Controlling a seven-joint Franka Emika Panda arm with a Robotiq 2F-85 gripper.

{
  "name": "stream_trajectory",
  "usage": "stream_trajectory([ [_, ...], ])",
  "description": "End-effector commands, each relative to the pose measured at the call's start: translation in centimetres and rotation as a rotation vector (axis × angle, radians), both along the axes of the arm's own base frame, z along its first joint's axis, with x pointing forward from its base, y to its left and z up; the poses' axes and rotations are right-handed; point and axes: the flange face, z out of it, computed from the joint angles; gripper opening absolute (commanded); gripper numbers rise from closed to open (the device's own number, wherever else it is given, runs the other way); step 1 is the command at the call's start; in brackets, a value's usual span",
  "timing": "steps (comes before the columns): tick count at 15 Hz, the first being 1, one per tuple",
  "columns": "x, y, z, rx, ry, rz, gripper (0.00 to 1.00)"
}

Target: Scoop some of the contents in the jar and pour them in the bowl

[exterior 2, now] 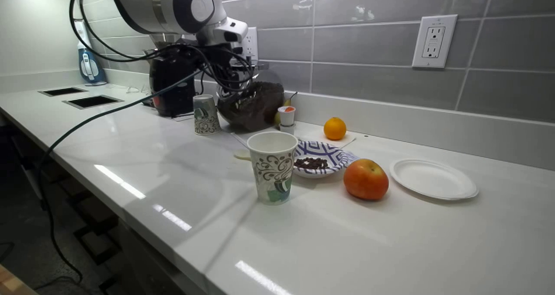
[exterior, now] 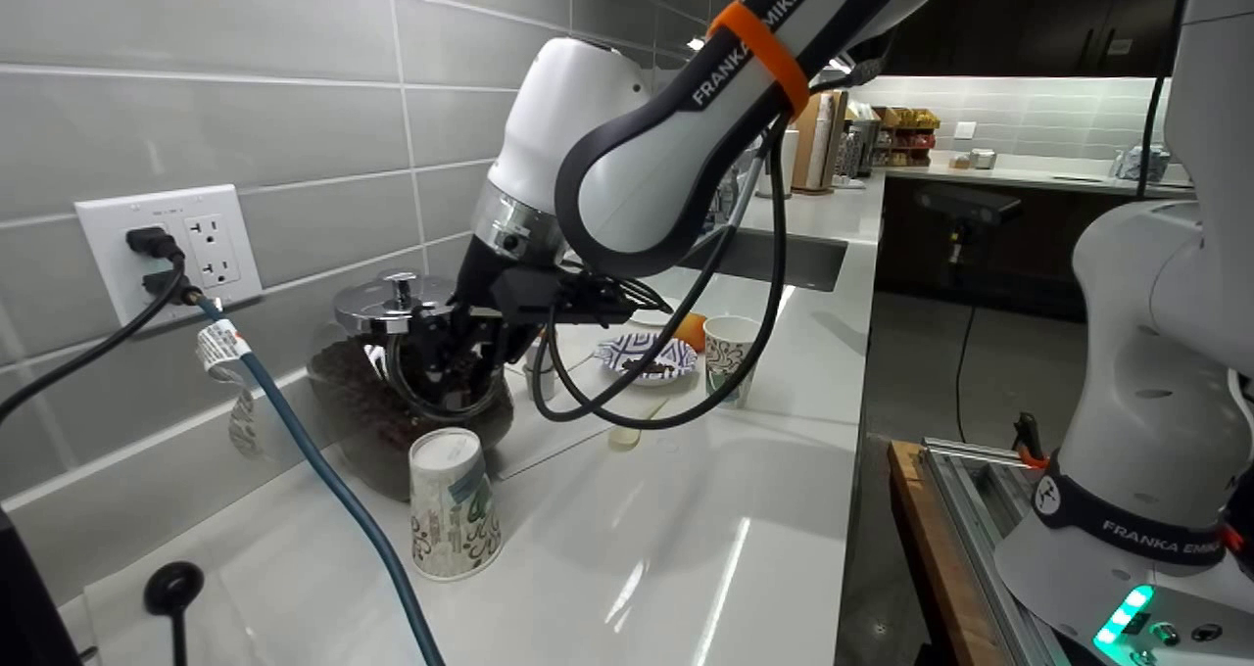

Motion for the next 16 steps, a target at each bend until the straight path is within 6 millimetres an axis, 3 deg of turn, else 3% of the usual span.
stream_trajectory([
  [1,0.41,0.69,-0.08,0.006,-0.003,-0.001,0.46],
  [10,0.50,0.93,-0.20,0.011,-0.009,0.006,0.34],
  [12,0.50,0.89,-0.27,0.010,-0.011,0.006,0.29],
  [14,0.50,0.91,-0.21,0.012,-0.017,0.010,0.16],
  [16,0.52,0.86,-0.20,0.012,-0.019,0.010,0.16],
])
